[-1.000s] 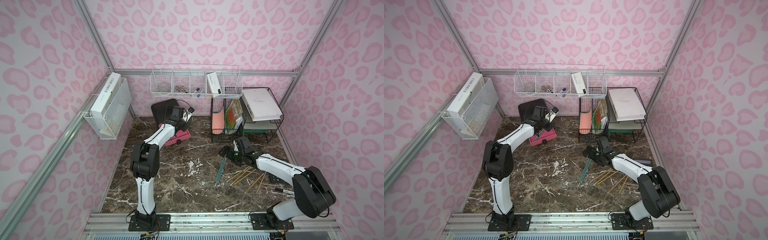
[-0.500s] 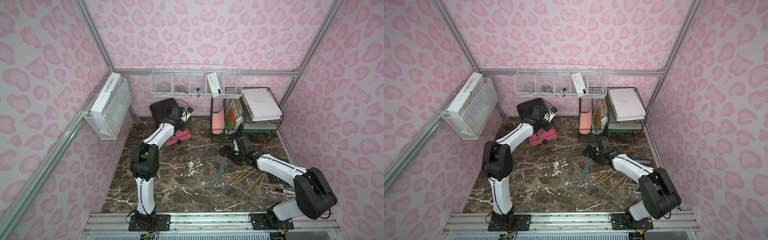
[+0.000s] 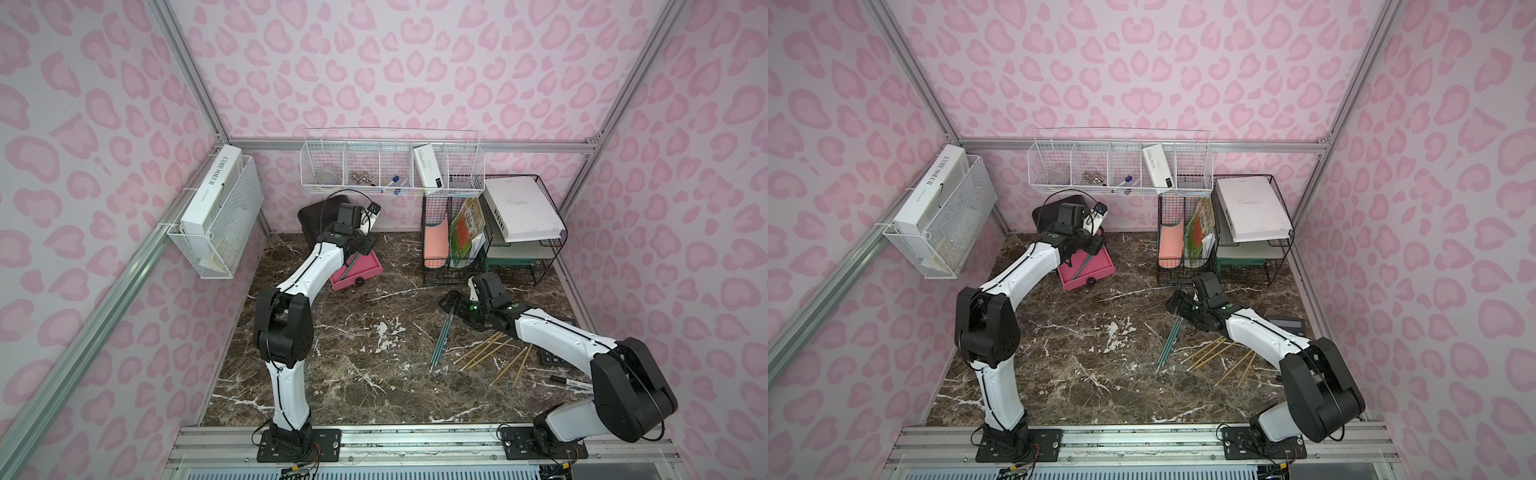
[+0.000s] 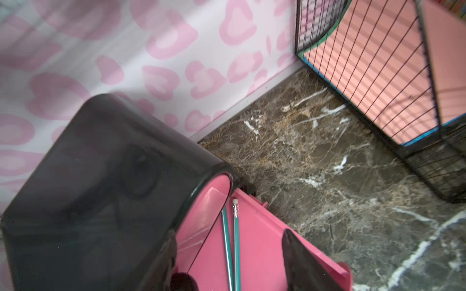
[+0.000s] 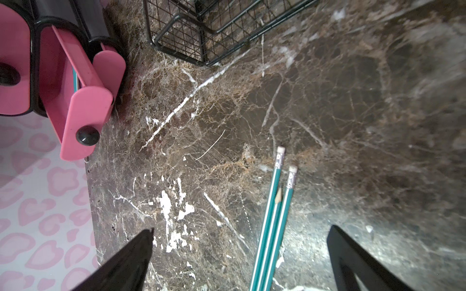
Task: Please place the pencils in the drawer according to their color
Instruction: Place the pencil in the drawer, then pick up the pencil from the center of the board.
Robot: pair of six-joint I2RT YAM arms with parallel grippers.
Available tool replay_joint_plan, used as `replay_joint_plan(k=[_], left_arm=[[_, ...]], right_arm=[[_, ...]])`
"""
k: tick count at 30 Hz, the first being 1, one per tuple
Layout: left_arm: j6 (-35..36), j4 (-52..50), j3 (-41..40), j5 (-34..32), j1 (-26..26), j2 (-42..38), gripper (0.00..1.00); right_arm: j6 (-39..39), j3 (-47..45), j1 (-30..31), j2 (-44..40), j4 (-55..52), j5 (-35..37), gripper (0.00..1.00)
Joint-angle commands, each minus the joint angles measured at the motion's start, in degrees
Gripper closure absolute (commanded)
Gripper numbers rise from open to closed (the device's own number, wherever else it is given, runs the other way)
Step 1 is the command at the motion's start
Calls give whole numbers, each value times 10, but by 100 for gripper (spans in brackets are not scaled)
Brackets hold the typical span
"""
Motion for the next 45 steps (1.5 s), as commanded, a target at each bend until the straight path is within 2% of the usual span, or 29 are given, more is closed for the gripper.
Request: replay_joint_plan(k=[1,11,17,24,29,31,39,45], left_arm=[[-48,27,-7,30,-6,-21,30],[-126,-47,-43,36,-86,-83,25],[-224,-117,-73,48,-149,-106,23],[-344,-204,-67,43,-238,-71,19],[-406,-297,-15,28,-291,-9,18],[-429,-303,-25,30,-304,-2,18],[-465,-317,-32,30,-351,24,19],[-470,-342,-58,15,-385,14,20]], right_arm=[[-8,-2,-3,-7,-6,7,1],[-21,-20,-33,-30,-19,14,0],[-30,-59,-85,-66,-22,4,1],[-56,-91,-151,-102,-29,-10,0],[-64,-99,-172,-114,-35,-19,0],[-66,-102,-173,-118,-34,-21,0],[-65,-114,-175,-118,-26,-33,0],[-68,-116,-175,-122,-26,-36,0]])
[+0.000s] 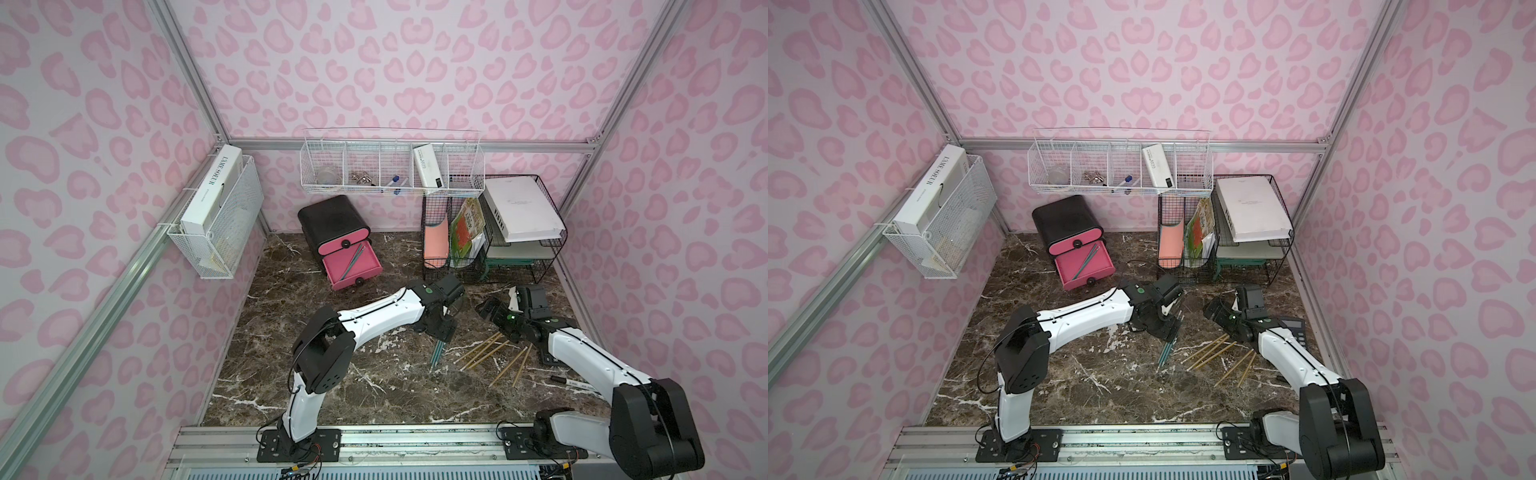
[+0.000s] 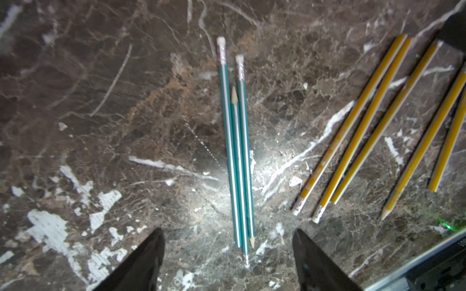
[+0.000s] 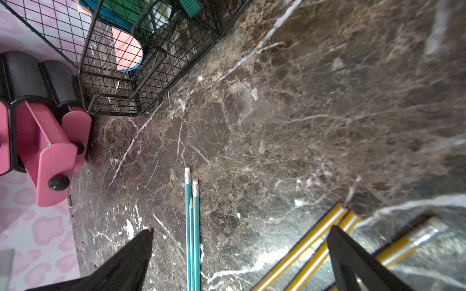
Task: Please place the pencils in the drawer according to their color
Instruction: Pick up the pencil from the center of the board.
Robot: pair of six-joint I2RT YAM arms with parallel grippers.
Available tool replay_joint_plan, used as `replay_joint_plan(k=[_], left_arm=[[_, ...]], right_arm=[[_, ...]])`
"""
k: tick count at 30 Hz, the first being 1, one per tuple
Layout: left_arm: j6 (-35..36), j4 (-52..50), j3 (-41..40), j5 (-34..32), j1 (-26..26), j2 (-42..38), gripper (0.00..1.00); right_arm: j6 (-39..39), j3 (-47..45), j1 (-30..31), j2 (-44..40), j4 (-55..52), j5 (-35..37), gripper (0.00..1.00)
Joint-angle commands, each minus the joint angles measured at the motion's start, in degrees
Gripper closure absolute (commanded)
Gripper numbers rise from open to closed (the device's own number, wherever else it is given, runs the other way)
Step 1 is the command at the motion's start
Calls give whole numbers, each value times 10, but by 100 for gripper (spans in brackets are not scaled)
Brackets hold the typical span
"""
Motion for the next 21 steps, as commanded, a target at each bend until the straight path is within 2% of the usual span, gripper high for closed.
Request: replay_joint_plan(k=[1,10,21], left_arm=[[-11,-34,-23,-16,-11,-17,20],[-39,-27,-127,-21,-64,-62,26],[-30,-8,-126,-10,-79,-20,41]], right_arm=[[-9,-1,0,-2,-2,-7,0],[-11,3,-1,-1,-3,-13,0],[-18,16,-1,-11,-27,-6,0]])
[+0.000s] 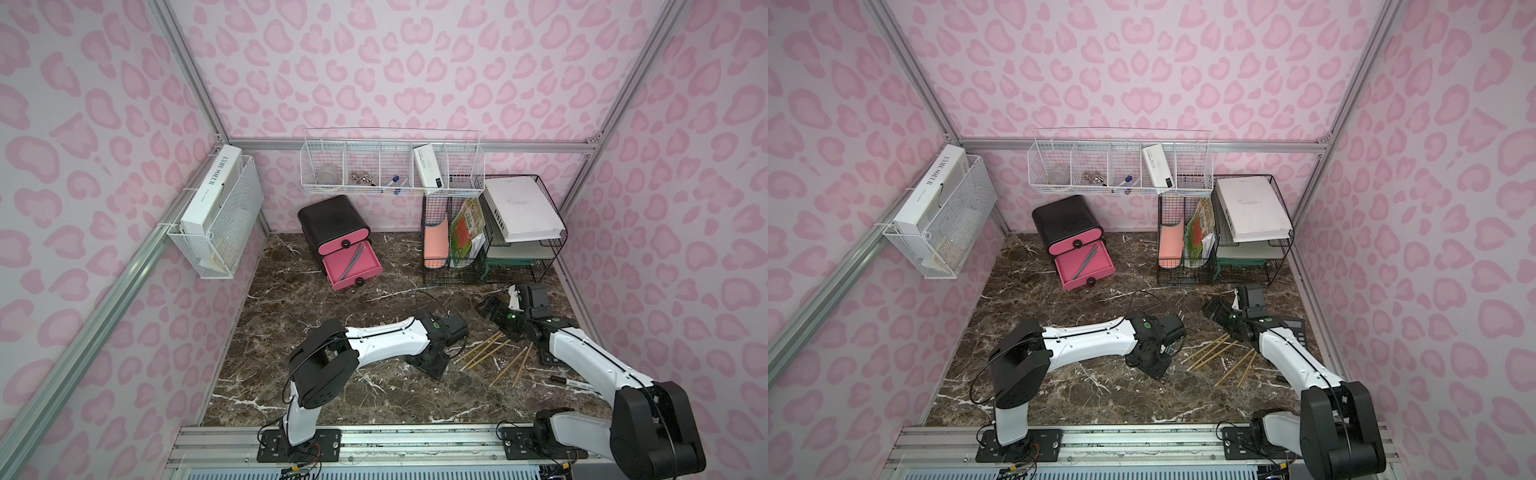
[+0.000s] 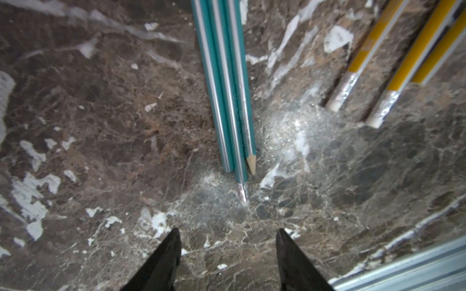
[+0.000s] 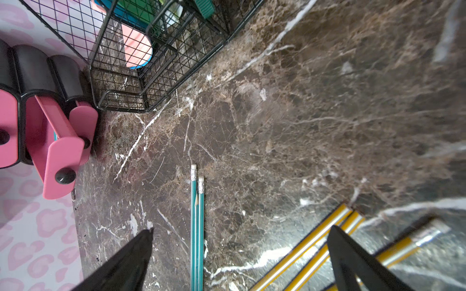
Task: Please place the pencils in the drawer according to their color
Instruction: Pick up the pencil from the center of the board.
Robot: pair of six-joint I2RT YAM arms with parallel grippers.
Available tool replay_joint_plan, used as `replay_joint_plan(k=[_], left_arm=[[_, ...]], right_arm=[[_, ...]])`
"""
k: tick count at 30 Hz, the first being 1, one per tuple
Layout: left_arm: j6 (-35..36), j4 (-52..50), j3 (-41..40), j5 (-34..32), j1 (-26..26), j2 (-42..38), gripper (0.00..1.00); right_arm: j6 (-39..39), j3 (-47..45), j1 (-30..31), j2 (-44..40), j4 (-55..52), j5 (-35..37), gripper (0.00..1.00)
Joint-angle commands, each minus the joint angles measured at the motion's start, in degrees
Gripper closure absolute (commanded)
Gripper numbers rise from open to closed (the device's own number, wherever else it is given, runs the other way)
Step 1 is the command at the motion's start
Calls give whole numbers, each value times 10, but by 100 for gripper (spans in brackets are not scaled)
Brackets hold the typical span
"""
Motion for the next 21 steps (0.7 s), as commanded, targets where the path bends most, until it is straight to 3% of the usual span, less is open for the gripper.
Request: replay_joint_plan(k=[1,21], left_arm=[[5,4,8,4,0,15,41],[19,12,24,14,3,64,61]], right_arm=[[-7,7,0,-4,-14,3,0],[-11,25,-1,-3,-31,8,0]])
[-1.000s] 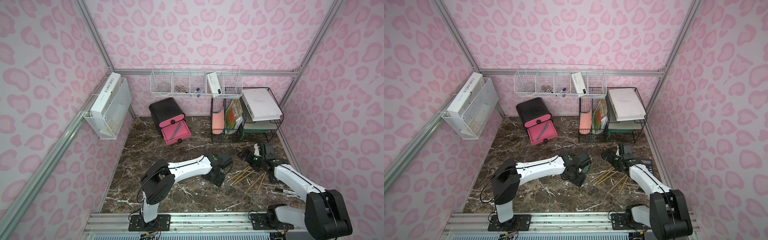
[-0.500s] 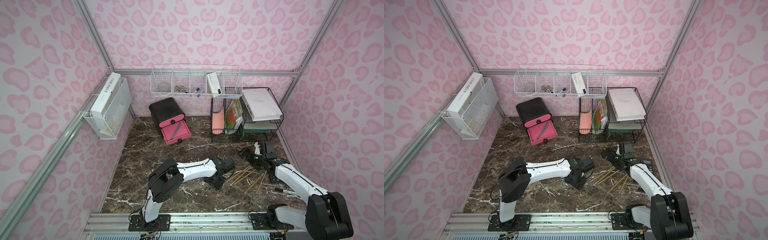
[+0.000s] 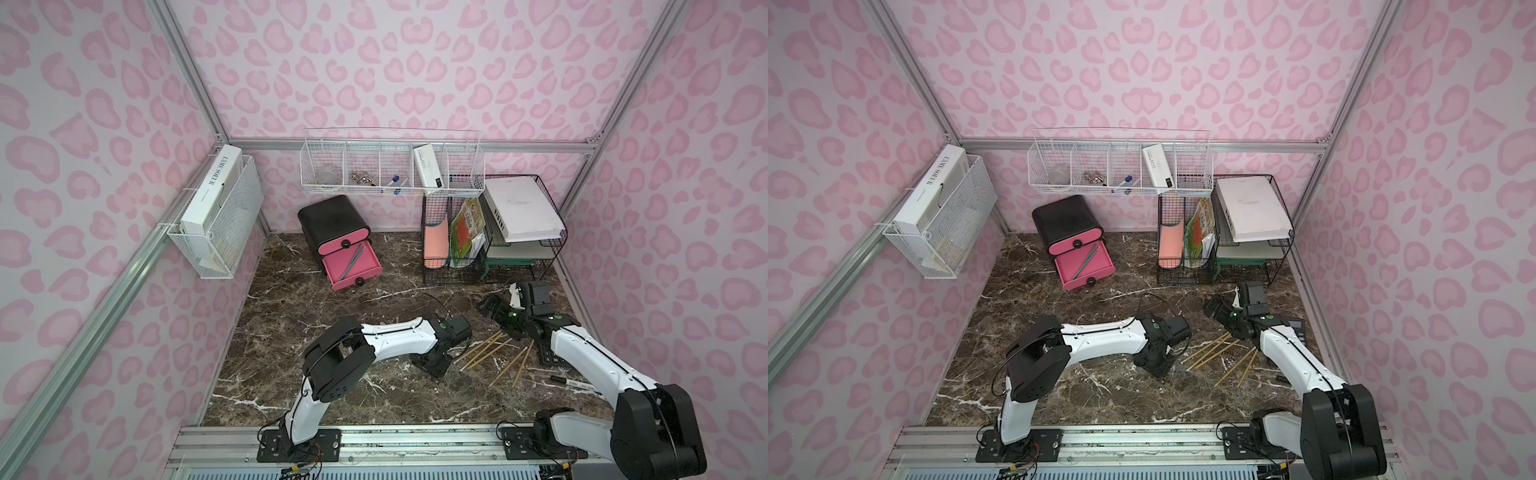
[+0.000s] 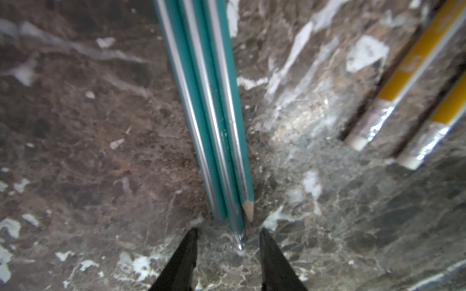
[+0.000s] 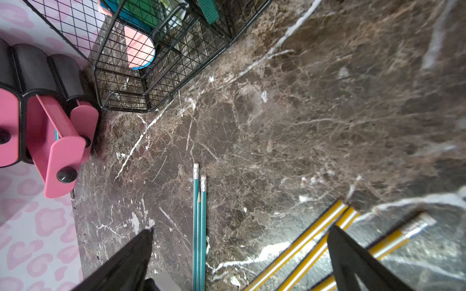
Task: Please place the pencils in the drawer according to their color
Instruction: Pick up the pencil from the center of the board.
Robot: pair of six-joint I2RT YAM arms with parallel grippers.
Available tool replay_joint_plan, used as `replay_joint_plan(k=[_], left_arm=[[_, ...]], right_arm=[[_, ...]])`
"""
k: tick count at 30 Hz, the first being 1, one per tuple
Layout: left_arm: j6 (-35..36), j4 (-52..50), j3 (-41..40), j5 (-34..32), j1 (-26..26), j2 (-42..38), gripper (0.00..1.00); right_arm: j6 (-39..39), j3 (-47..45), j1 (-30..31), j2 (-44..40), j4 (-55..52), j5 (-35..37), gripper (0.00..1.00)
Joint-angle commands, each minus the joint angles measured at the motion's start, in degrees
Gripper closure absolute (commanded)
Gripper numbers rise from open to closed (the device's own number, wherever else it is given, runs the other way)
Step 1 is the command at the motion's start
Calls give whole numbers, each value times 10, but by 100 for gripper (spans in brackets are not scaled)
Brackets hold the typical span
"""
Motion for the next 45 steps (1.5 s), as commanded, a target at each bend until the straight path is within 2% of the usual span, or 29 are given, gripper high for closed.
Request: replay_joint_plan(k=[1,9,14,32,39,45], left_arm=[[5,-2,0,6,2,10,62],[10,5,0,6,9,20,68],[13,7,17,7,12,25,76],[15,5,15,9,15,24,89],[13,-2,17,10,15,23,100],[9,-9,20,9,17,20,100]], right_arm=[[-4,6,0,-1,-4,5,0],[-2,7,0,-4,-6,8,0],[-2,9,0,-4,-7,8,0],[1,12,1,0,-4,7,0],[1,12,1,1,-2,7,1],[1,13,1,4,1,5,0]])
